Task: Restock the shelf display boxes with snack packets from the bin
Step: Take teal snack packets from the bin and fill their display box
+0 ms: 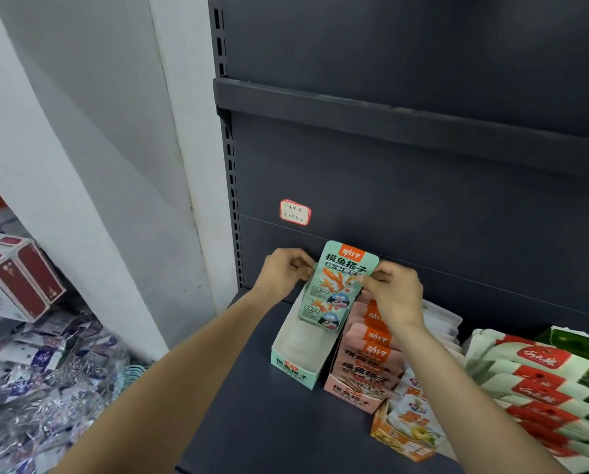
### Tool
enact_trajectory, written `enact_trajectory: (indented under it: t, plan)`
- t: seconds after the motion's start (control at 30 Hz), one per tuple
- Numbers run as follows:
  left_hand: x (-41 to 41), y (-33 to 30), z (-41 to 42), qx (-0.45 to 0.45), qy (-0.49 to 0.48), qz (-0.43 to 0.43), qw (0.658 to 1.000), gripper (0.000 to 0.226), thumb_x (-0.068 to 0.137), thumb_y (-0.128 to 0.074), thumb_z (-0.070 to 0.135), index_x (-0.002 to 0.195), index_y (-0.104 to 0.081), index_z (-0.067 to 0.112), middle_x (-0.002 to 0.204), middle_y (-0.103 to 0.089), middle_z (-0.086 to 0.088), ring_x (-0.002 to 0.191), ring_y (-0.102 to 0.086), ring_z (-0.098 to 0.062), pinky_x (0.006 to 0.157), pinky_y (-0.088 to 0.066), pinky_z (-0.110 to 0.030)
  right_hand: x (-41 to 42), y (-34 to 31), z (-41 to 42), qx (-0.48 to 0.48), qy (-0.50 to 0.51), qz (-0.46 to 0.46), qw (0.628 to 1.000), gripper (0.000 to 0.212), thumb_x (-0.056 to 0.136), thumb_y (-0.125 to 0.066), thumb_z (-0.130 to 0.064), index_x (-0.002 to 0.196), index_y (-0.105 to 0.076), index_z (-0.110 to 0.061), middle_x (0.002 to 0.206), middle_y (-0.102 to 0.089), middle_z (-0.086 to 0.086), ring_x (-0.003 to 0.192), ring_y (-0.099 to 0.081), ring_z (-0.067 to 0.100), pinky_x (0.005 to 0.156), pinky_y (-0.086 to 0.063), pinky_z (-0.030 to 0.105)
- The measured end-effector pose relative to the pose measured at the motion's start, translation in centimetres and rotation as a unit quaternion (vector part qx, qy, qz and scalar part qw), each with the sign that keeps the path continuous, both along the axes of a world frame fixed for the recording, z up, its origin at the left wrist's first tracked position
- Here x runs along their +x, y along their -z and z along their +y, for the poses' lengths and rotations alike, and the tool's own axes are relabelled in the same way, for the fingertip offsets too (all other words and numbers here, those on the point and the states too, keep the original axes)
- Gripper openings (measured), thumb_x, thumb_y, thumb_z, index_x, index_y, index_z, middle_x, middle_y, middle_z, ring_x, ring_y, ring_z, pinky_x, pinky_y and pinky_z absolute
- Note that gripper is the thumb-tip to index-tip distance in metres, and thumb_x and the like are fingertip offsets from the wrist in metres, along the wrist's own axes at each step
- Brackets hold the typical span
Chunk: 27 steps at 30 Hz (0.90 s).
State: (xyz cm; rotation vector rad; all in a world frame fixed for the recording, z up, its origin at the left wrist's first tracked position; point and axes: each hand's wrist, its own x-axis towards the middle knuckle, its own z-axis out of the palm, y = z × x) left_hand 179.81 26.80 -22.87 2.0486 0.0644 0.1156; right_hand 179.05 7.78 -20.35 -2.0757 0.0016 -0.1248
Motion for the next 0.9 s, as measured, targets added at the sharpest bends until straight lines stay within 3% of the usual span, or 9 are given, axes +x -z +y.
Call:
enact_trajectory:
  t: [0.07, 0.23, 0.33, 0.5, 0.67, 0.83, 0.9]
  plan:
    - [0.2, 0.0, 0.0, 0.032, 0.013, 0.012, 0.999, 0.025, 0.083, -0.053, -0.009, 0.078, -0.065, 0.013, 0.08, -0.07, -0.009, 0.065, -0.062, -0.005, 0.057, -0.044, -0.005, -0.2, -0.1, 0.1, -0.074, -0.019, -0.001, 0.997, 0.014, 0.082, -0.071, -0.016, 0.071, -0.064, -0.019, 0.08, -0.068, -0.005, 0.078, -0.063, 0.011, 0.069, -0.049, 0.026]
    - [0.1, 0.2, 0.4, 0.022, 0.045, 0.041, 0.998, 0.026, 0.085, -0.054, -0.004, 0.084, -0.066, 0.019, 0.09, -0.072, -0.006, 0.084, -0.067, -0.014, 0.082, -0.054, -0.027, 0.4, 0.6, 0.4, -0.155, -0.023, 0.02, 0.987, 0.006, 0.085, -0.069, -0.021, 0.08, -0.068, -0.023, 0.09, -0.071, -0.003, 0.087, -0.065, 0.016, 0.08, -0.053, 0.036]
    - [-0.5, 0.4, 0.6, -0.012, 0.062, 0.053, 0.997, 0.026, 0.087, -0.052, -0.001, 0.095, -0.066, 0.019, 0.097, -0.071, -0.001, 0.095, -0.066, -0.014, 0.091, -0.05, -0.029, 0.5, 0.5, 0.5, -0.192, -0.013, 0.013, 0.981, 0.007, 0.085, -0.068, -0.019, 0.082, -0.066, -0.024, 0.088, -0.071, -0.004, 0.086, -0.065, 0.018, 0.077, -0.054, 0.04]
    - [-1.2, 0.2, 0.3, 0.01, 0.065, 0.021, 0.998, 0.015, 0.089, -0.062, 0.017, 0.104, -0.065, 0.014, 0.102, -0.069, -0.001, 0.096, -0.065, -0.011, 0.083, -0.051, -0.02, 0.2, 0.2, 0.6, -0.188, -0.025, 0.025, 0.982, 0.007, 0.086, -0.067, -0.019, 0.087, -0.068, -0.026, 0.091, -0.068, -0.007, 0.085, -0.061, 0.01, 0.072, -0.048, 0.027]
    - [-1.2, 0.4, -0.5, 0.075, 0.009, -0.028, 0.997, 0.013, 0.09, -0.06, 0.009, 0.102, -0.065, 0.008, 0.098, -0.069, -0.006, 0.088, -0.063, -0.012, 0.071, -0.048, -0.008, 0.0, -0.1, 0.6, -0.194, -0.039, 0.023, 0.98, 0.015, 0.088, -0.064, -0.015, 0.1, -0.067, -0.023, 0.096, -0.067, -0.006, 0.088, -0.059, 0.009, 0.067, -0.042, 0.023]
    - [-1.6, 0.1, -0.9, 0.115, -0.012, -0.041, 0.992, 0.028, 0.089, -0.061, 0.012, 0.117, -0.059, 0.012, 0.112, -0.063, -0.004, 0.093, -0.058, -0.012, 0.083, -0.05, -0.024, -0.7, -0.2, 0.8, -0.211, -0.044, -0.019, 0.976, 0.027, 0.087, -0.065, -0.015, 0.112, -0.063, -0.022, 0.112, -0.062, 0.0, 0.099, -0.06, 0.015, 0.081, -0.052, 0.034]
    - [-2.3, -0.2, -0.9, 0.139, -0.019, -0.052, 0.989, 0.03, 0.09, -0.061, 0.014, 0.12, -0.057, 0.015, 0.114, -0.061, -0.003, 0.094, -0.058, -0.012, 0.084, -0.052, -0.027, -1.5, -0.5, 0.9, -0.194, -0.049, -0.035, 0.979, 0.026, 0.087, -0.064, -0.015, 0.112, -0.063, -0.023, 0.112, -0.061, -0.001, 0.097, -0.06, 0.013, 0.079, -0.051, 0.03]
